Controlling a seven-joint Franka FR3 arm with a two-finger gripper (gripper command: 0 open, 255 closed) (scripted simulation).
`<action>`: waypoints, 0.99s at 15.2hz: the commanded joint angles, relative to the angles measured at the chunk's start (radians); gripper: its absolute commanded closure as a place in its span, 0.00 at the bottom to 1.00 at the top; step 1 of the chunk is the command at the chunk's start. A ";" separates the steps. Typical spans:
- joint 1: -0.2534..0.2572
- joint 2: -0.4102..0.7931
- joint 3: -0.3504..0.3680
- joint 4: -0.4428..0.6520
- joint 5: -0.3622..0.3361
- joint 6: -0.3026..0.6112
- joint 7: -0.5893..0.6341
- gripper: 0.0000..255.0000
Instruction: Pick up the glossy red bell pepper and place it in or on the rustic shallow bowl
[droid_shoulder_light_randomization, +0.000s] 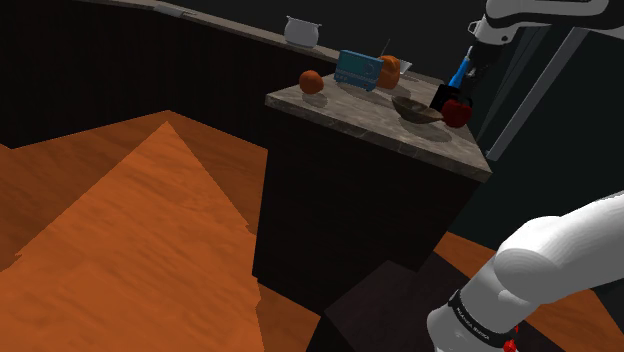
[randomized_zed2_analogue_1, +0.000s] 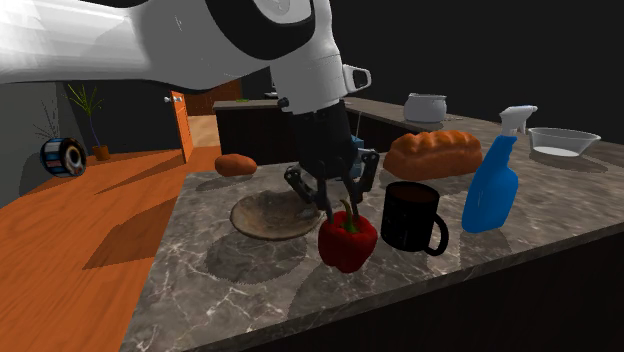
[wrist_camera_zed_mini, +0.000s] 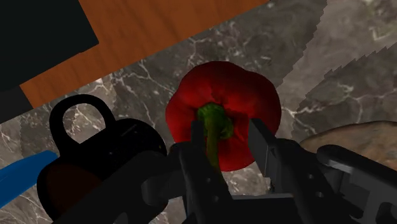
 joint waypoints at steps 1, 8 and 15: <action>-0.001 0.003 -0.003 -0.004 -0.001 0.000 0.000 1.00; -0.001 0.003 -0.002 -0.004 -0.001 0.000 0.000 1.00; 0.004 0.037 0.002 0.120 0.013 -0.088 -0.027 1.00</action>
